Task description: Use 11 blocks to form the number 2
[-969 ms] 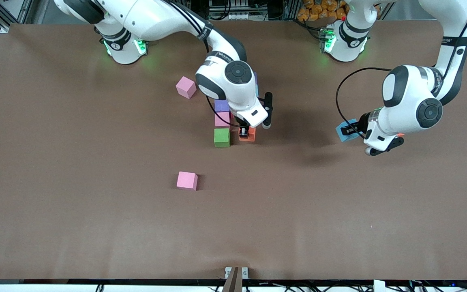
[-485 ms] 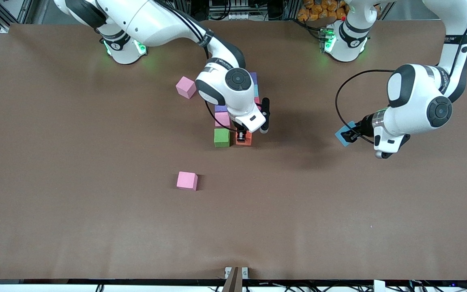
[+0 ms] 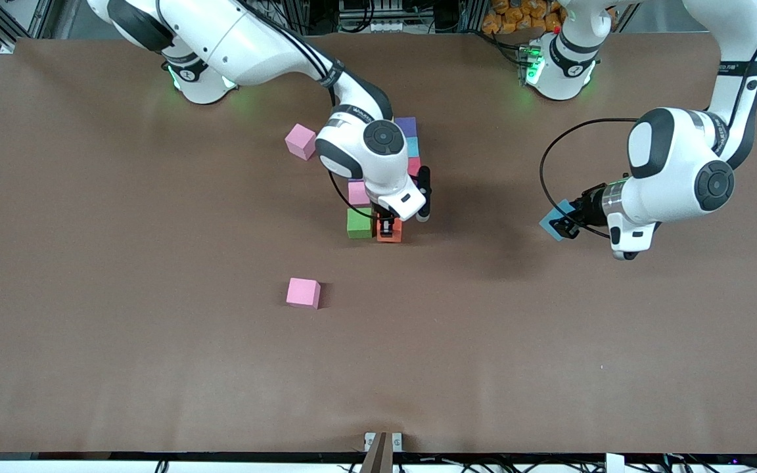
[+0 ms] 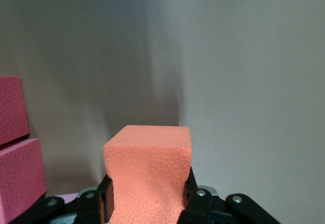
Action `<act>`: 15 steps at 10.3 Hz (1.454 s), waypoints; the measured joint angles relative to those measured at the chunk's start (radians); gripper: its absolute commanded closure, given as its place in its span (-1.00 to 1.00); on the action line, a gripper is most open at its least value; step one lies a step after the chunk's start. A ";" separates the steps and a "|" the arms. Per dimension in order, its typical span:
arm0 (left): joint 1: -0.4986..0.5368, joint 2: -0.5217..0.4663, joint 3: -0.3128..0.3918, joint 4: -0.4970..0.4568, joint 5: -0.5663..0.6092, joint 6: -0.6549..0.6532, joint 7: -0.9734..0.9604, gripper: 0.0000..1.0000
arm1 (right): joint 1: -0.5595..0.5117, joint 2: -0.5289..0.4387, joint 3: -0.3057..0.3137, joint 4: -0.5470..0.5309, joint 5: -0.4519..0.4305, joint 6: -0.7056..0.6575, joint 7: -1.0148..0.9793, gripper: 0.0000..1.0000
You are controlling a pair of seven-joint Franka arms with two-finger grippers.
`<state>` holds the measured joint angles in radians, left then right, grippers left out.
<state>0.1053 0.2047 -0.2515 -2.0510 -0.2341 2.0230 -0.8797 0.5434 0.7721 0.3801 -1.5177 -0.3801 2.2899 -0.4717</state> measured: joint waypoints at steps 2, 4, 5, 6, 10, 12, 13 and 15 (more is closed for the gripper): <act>0.000 0.006 0.001 0.004 0.000 0.000 -0.011 0.43 | 0.000 0.000 0.000 -0.011 0.000 0.019 -0.001 0.10; 0.003 0.011 0.004 0.004 0.000 0.000 -0.020 0.43 | 0.000 0.000 0.000 -0.014 0.000 0.019 -0.002 0.10; 0.007 0.014 0.006 0.004 0.000 0.000 -0.026 0.43 | 0.000 0.000 0.000 -0.020 0.000 0.019 -0.003 0.10; 0.009 0.017 0.006 0.004 0.000 0.000 -0.033 0.42 | 0.000 0.000 0.000 -0.028 0.000 0.019 -0.003 0.10; 0.015 0.027 0.006 0.006 0.000 0.000 -0.046 0.45 | -0.001 0.000 0.001 -0.037 0.000 0.021 -0.003 0.10; 0.015 0.030 0.006 0.007 0.000 0.000 -0.046 0.45 | -0.003 -0.001 0.001 -0.037 0.000 0.021 -0.003 0.10; 0.015 0.031 0.006 0.007 -0.001 0.000 -0.046 0.45 | -0.005 -0.001 0.001 -0.039 0.000 0.024 -0.004 0.10; 0.015 0.035 0.006 0.007 -0.001 0.000 -0.046 0.45 | -0.012 -0.002 0.001 -0.054 0.000 0.054 -0.004 0.10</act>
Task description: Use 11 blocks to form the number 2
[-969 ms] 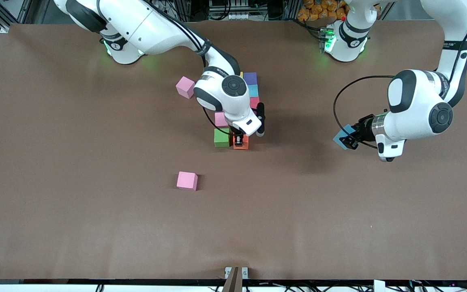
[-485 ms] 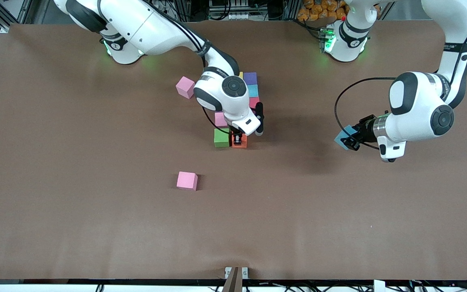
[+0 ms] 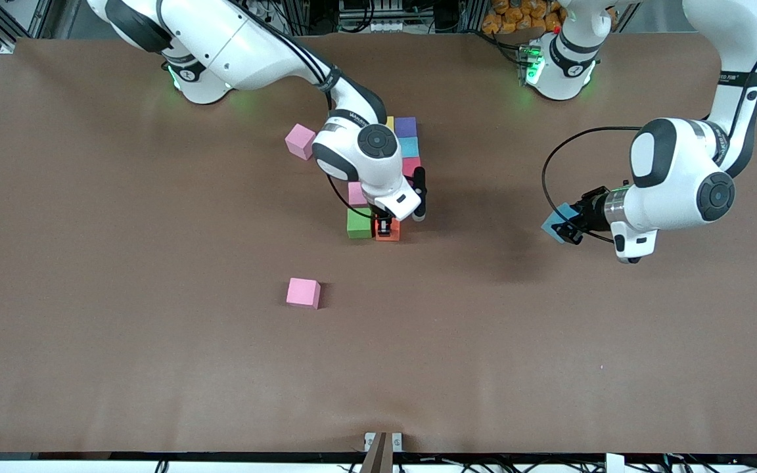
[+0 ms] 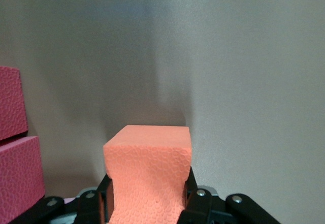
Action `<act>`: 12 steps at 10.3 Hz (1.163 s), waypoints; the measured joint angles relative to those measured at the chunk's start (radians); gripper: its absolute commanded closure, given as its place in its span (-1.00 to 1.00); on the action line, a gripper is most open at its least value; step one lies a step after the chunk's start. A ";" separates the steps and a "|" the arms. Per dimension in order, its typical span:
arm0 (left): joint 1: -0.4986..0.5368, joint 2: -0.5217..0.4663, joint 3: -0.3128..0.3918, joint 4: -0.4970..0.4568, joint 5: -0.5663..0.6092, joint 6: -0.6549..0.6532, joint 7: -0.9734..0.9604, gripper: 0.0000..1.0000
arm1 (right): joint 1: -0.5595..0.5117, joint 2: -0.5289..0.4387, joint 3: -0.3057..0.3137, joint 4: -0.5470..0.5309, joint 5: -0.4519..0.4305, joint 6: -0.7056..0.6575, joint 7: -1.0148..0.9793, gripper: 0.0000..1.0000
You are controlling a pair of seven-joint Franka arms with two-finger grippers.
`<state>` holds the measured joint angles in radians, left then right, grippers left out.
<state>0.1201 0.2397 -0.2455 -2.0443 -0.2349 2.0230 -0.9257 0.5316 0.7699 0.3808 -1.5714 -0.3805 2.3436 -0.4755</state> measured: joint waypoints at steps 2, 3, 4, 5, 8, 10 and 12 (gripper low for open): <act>0.004 0.002 0.000 0.000 -0.002 0.000 -0.003 0.45 | -0.004 -0.007 0.001 -0.012 0.000 0.010 0.000 0.10; 0.009 0.003 0.000 0.000 -0.004 0.000 -0.003 0.44 | -0.004 -0.007 0.001 -0.013 0.000 0.012 0.000 0.10; 0.011 0.005 0.000 0.000 -0.004 0.000 -0.004 0.43 | -0.004 -0.007 0.002 -0.013 0.000 0.012 -0.001 0.10; 0.012 0.007 0.000 0.000 -0.004 0.000 -0.004 0.43 | -0.004 -0.007 0.003 -0.014 0.000 0.012 -0.001 0.10; 0.012 0.012 0.000 0.001 -0.004 0.000 -0.004 0.42 | -0.004 -0.009 0.004 -0.015 0.000 0.011 -0.005 0.10; 0.011 0.012 -0.001 0.001 -0.005 0.000 -0.004 0.42 | -0.005 -0.016 0.005 -0.021 0.000 0.008 -0.007 0.10; 0.010 0.013 -0.003 0.001 -0.030 0.000 -0.004 0.43 | -0.009 -0.028 0.006 -0.036 0.000 0.004 -0.009 0.10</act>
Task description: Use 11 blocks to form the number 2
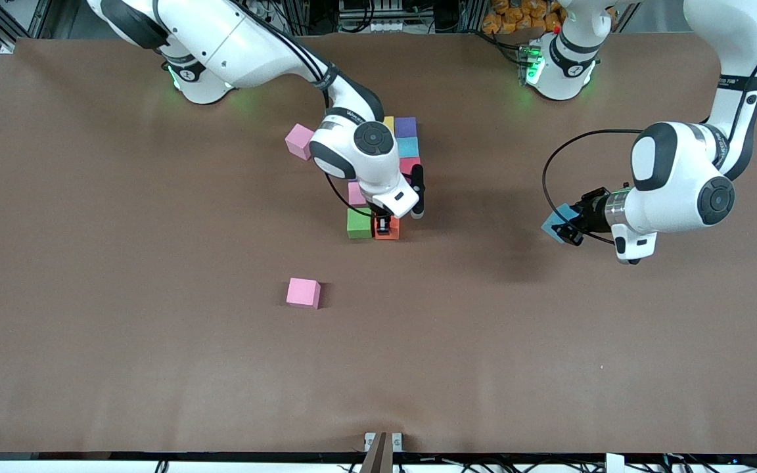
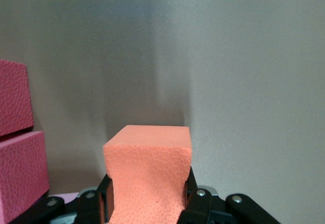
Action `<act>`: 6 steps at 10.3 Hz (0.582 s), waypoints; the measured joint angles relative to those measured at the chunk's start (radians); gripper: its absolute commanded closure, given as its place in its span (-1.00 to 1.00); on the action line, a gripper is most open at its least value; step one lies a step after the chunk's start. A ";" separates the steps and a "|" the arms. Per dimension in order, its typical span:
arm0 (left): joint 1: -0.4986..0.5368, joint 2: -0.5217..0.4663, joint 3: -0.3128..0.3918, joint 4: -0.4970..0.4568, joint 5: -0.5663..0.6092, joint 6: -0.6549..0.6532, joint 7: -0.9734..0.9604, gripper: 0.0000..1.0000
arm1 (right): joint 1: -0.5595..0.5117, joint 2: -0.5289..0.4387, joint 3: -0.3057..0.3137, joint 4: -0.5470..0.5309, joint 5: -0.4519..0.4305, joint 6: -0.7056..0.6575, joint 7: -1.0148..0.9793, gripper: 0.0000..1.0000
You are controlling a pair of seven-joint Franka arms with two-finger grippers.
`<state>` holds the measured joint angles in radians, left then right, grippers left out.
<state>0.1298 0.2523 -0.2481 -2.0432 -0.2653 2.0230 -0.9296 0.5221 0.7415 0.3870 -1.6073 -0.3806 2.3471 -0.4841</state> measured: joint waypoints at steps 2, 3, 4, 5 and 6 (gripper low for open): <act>-0.001 0.000 -0.003 0.000 -0.013 0.000 -0.006 0.43 | -0.003 -0.006 0.001 -0.011 0.000 0.000 -0.002 0.10; -0.001 0.000 -0.004 0.000 -0.013 0.000 -0.010 0.42 | -0.003 -0.006 0.001 -0.012 0.000 0.000 -0.002 0.10; -0.002 0.001 -0.004 0.000 -0.013 0.000 -0.013 0.43 | -0.003 -0.006 0.001 -0.013 0.000 0.000 -0.003 0.10; -0.002 0.004 -0.004 0.000 -0.014 0.000 -0.014 0.43 | -0.003 -0.006 0.001 -0.014 0.000 0.000 -0.003 0.10; -0.002 0.008 -0.004 0.000 -0.014 0.000 -0.015 0.43 | -0.004 -0.006 0.001 -0.014 0.000 0.000 -0.003 0.10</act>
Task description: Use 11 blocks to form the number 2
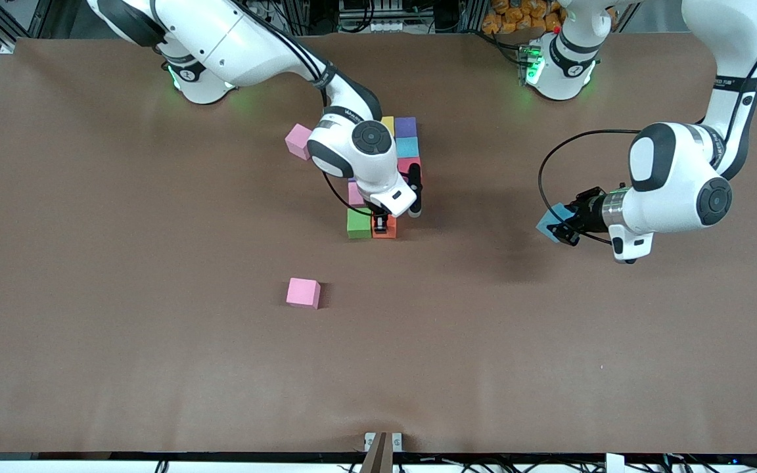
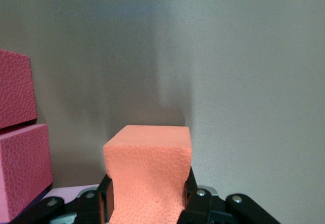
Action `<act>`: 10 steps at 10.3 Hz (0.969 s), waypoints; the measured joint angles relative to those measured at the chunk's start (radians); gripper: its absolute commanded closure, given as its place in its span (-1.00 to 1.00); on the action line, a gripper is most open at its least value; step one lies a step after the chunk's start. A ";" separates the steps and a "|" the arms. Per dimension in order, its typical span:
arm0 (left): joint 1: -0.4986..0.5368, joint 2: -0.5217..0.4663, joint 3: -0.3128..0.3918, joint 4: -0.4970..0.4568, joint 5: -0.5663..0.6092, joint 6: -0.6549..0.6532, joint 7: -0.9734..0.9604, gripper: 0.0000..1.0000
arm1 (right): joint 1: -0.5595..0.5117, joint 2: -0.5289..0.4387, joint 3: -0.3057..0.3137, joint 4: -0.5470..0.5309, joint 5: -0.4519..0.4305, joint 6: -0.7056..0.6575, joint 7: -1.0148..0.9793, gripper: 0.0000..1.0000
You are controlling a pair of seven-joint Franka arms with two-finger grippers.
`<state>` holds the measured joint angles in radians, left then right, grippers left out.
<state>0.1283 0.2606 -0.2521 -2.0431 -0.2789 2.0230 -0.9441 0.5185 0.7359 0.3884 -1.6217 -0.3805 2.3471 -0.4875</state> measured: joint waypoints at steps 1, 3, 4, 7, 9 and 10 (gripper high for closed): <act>0.000 0.003 0.000 0.000 0.000 0.000 -0.002 0.43 | 0.000 0.000 0.000 -0.001 0.000 0.000 0.000 0.09; -0.001 0.004 -0.003 0.005 0.000 0.000 -0.037 0.43 | 0.000 0.000 0.000 -0.002 0.000 0.000 -0.001 -0.15; -0.003 0.004 -0.006 0.009 0.000 0.000 -0.050 0.43 | 0.000 0.000 0.000 -0.002 0.000 0.000 -0.001 -0.30; -0.016 0.005 -0.007 0.013 0.000 0.000 -0.095 0.43 | 0.000 0.000 0.000 -0.003 0.000 0.002 -0.001 -0.34; -0.032 0.005 -0.007 0.013 0.000 0.000 -0.137 0.43 | -0.001 0.000 0.000 -0.010 0.000 0.013 -0.001 -0.34; -0.038 0.005 -0.007 0.013 0.000 0.000 -0.150 0.43 | -0.001 0.000 0.000 -0.023 0.000 0.032 -0.001 -0.54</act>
<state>0.0902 0.2656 -0.2596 -2.0299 -0.2793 2.0230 -1.0940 0.5171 0.7359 0.3884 -1.6446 -0.3805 2.3796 -0.4881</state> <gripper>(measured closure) 0.458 0.330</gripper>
